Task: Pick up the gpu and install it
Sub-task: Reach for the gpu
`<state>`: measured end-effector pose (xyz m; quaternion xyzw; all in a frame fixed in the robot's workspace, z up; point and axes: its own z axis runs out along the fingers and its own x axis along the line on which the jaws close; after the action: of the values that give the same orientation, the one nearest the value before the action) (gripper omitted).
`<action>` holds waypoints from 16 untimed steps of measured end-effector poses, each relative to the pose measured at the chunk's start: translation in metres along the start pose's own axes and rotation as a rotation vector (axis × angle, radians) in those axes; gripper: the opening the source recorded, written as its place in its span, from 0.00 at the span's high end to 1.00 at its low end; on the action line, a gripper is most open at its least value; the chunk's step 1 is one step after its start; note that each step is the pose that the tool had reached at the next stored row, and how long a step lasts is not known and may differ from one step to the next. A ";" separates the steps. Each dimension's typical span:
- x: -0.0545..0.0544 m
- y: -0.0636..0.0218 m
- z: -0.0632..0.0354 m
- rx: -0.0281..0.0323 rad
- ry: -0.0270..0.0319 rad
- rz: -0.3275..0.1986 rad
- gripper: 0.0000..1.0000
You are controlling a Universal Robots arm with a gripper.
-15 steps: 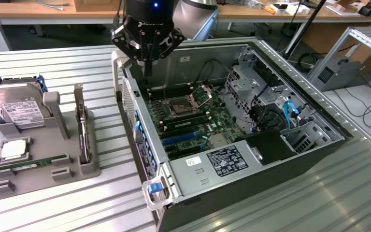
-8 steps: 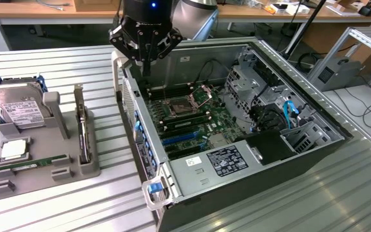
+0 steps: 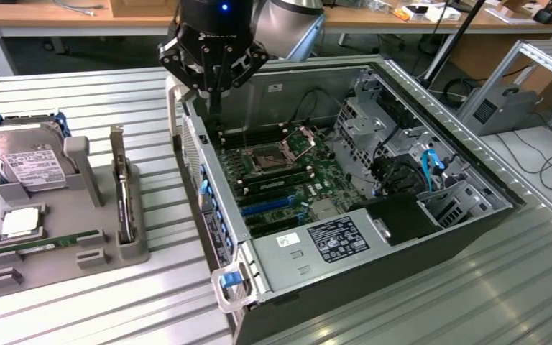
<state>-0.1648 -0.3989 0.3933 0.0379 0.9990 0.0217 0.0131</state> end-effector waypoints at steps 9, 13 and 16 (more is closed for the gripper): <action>0.004 -0.0003 -0.0001 0.0000 0.0000 0.000 0.89; 0.006 -0.0004 -0.0002 0.0000 0.0000 0.000 0.89; 0.007 -0.0005 -0.0002 0.0000 0.0000 0.000 0.89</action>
<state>-0.1718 -0.3989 0.3933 0.0378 0.9990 0.0217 0.0131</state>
